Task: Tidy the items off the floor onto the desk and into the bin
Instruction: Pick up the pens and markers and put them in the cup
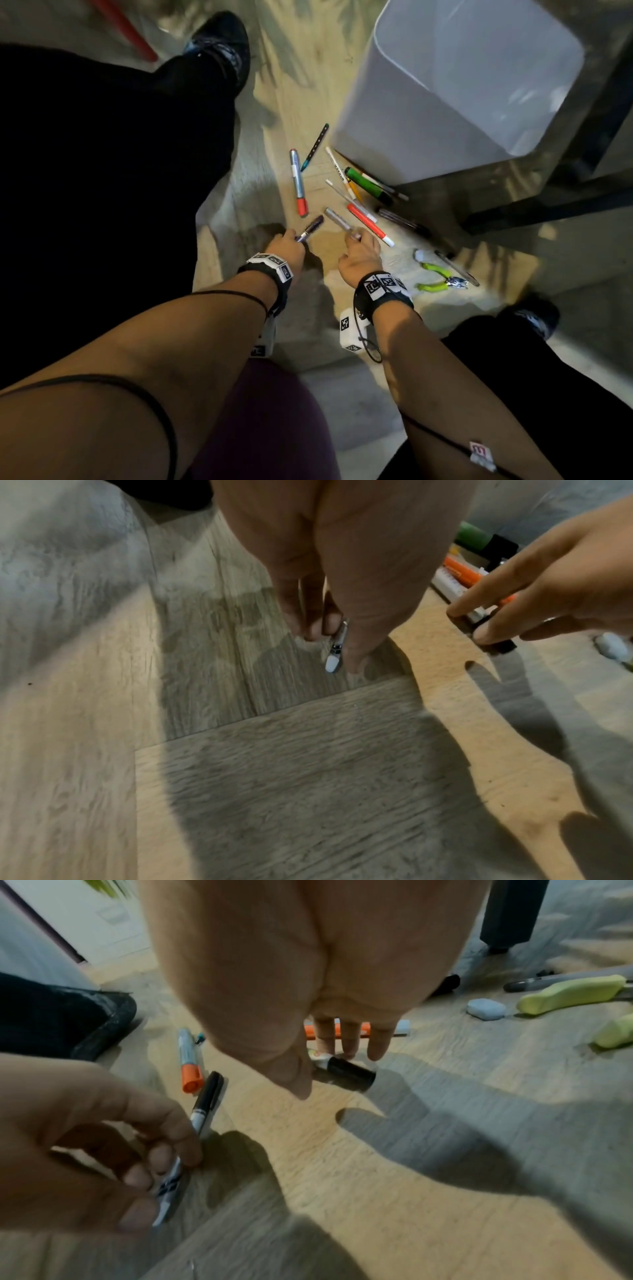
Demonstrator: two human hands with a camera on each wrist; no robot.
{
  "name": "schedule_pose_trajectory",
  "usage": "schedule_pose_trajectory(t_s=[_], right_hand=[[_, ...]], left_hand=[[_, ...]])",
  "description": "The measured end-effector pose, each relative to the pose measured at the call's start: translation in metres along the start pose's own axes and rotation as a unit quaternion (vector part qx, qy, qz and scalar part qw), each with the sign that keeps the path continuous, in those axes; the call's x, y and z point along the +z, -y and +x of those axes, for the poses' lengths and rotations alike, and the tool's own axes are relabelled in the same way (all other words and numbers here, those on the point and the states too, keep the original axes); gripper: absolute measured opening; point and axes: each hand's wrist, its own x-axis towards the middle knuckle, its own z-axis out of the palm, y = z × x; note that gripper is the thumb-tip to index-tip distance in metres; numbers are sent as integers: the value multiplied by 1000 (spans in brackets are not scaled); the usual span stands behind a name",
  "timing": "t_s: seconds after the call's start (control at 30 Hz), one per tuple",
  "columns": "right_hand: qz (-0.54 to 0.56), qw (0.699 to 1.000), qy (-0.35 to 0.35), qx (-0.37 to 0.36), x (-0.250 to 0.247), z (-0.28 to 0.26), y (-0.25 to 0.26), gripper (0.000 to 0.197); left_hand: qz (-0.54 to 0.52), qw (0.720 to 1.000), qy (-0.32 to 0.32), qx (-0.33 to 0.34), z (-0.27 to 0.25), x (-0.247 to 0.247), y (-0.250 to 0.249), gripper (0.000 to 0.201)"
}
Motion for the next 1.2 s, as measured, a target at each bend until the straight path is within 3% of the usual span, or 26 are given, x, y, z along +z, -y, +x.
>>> schedule_pose_trajectory(t_s=[0.2, 0.43, 0.5, 0.63, 0.7, 0.83, 0.9, 1.03, 1.2], right_hand=[[24, 999, -30, 29, 6, -5, 1, 36], [141, 978, -126, 88, 26, -23, -14, 11], [200, 964, -129, 116, 27, -29, -18, 17], [351, 911, -99, 191, 21, -35, -25, 53], [369, 905, -101, 185, 15, -34, -30, 48], [409, 896, -97, 144, -20, -34, -30, 17], [445, 880, -96, 135, -46, -35, -24, 14], [454, 877, -140, 78, -117, -64, -13, 18], [392, 906, -158, 22, -189, -130, -13, 20]], left_hand=[[-9, 999, 2, 33, 9, -3, 7, 51], [16, 997, -38, 69, 6, -15, 1, 32], [-10, 994, -57, 97, 4, -14, -3, 27], [-76, 980, -110, 146, 6, -26, -16, 17], [-110, 969, -165, 150, 1, -41, -29, 21], [-171, 937, -261, 159, -8, -84, -53, 22], [-192, 922, -283, 183, -16, -115, -67, 21], [-149, 936, -266, 179, -41, -174, -88, 22], [-87, 946, -220, 222, -92, -225, -99, 18]])
